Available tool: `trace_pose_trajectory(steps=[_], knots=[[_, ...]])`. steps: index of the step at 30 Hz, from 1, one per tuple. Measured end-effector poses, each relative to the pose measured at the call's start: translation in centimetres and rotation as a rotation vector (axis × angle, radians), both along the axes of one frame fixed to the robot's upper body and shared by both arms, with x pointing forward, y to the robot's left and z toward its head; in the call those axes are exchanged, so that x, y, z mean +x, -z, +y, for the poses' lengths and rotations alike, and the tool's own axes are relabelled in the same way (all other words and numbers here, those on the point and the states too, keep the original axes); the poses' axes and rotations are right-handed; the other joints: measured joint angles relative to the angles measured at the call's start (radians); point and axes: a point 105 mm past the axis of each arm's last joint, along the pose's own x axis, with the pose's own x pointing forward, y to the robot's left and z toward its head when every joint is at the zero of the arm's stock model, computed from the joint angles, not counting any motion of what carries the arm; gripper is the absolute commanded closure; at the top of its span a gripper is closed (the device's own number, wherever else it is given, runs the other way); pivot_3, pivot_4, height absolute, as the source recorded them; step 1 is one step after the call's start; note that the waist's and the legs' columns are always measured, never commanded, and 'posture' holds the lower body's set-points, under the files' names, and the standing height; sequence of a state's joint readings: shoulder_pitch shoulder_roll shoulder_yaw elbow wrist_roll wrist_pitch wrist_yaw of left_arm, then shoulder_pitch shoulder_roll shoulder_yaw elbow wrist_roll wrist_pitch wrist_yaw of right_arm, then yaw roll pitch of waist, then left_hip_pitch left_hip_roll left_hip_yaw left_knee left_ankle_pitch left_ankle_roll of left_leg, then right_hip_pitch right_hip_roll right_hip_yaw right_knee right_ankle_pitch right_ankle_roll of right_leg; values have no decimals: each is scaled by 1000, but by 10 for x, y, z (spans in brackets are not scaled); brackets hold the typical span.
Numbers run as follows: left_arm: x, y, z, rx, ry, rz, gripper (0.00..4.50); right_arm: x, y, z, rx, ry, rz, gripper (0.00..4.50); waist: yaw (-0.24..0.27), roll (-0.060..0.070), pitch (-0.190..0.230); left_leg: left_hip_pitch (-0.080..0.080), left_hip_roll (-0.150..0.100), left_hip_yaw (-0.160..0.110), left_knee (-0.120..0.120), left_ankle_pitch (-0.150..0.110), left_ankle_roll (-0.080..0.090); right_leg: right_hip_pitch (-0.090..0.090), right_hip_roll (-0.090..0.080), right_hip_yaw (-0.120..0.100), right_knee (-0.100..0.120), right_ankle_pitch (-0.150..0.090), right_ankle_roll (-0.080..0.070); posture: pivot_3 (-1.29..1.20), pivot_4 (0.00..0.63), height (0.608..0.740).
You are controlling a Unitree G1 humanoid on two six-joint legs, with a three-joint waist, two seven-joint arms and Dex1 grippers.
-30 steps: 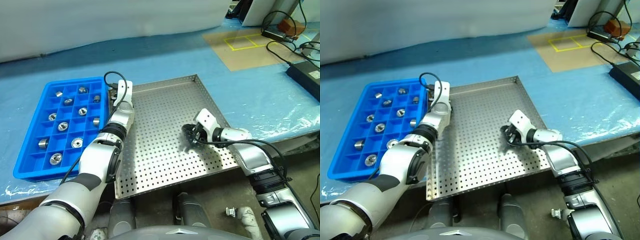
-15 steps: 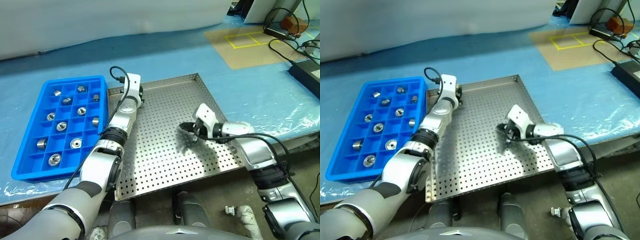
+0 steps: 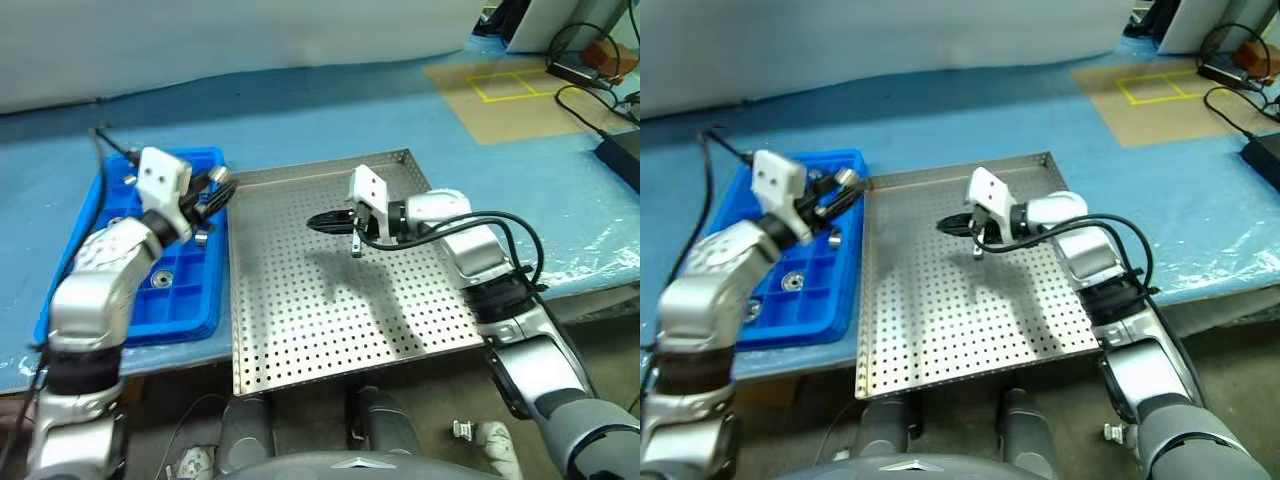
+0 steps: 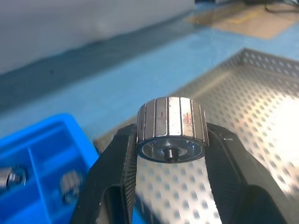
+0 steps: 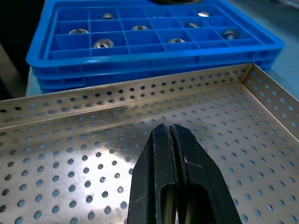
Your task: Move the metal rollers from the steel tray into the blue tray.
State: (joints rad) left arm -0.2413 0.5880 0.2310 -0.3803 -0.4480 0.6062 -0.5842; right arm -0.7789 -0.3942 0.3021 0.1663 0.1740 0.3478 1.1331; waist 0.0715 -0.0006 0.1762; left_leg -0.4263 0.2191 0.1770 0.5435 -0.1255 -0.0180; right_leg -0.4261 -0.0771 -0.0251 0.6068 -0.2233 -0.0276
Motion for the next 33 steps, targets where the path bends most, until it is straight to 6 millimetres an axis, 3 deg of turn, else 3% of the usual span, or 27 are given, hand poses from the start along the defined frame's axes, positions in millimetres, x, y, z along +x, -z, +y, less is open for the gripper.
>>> trace_pose_trajectory(steps=[7, 10, 24, 31, 33], knots=[[-43, 16, 17, 46, 52, 113, 2758, -5, 1, 25, -1, -147, 8, 4500, 53, 1, 1, 5, 2, -1, -1, 2, -3, 3, 0, 0, 2, 0, 0, 248, 150, 740], [-54, 35, 25, 78, 27, 188, 2758, -6, 8, 28, -15, -168, 18, 4500, 60, 1, 1, 5, 2, -1, -2, 2, -3, 3, 1, 0, 1, 0, 0, 252, 150, 740], [-71, 76, 31, 170, 49, 306, 2758, -4, 15, 28, -44, -164, -7, 4500, 62, 0, 1, 6, 2, -1, -2, 2, -4, 3, 2, 1, 2, 0, 0, 214, 150, 740], [-60, 77, 43, 214, 16, 276, 483, -2, 20, 27, -42, -138, -2, 4500, 58, 0, 0, 7, 1, -1, -1, 3, -4, 3, 2, 2, 4, 0, 0, 205, 150, 740], [-58, 76, 43, 217, 17, 272, 483, -3, 21, 27, -37, -133, 2, 4500, 57, 0, 0, 7, 1, -1, -1, 3, -4, 3, 2, 2, 4, 0, 0, 207, 150, 740]])
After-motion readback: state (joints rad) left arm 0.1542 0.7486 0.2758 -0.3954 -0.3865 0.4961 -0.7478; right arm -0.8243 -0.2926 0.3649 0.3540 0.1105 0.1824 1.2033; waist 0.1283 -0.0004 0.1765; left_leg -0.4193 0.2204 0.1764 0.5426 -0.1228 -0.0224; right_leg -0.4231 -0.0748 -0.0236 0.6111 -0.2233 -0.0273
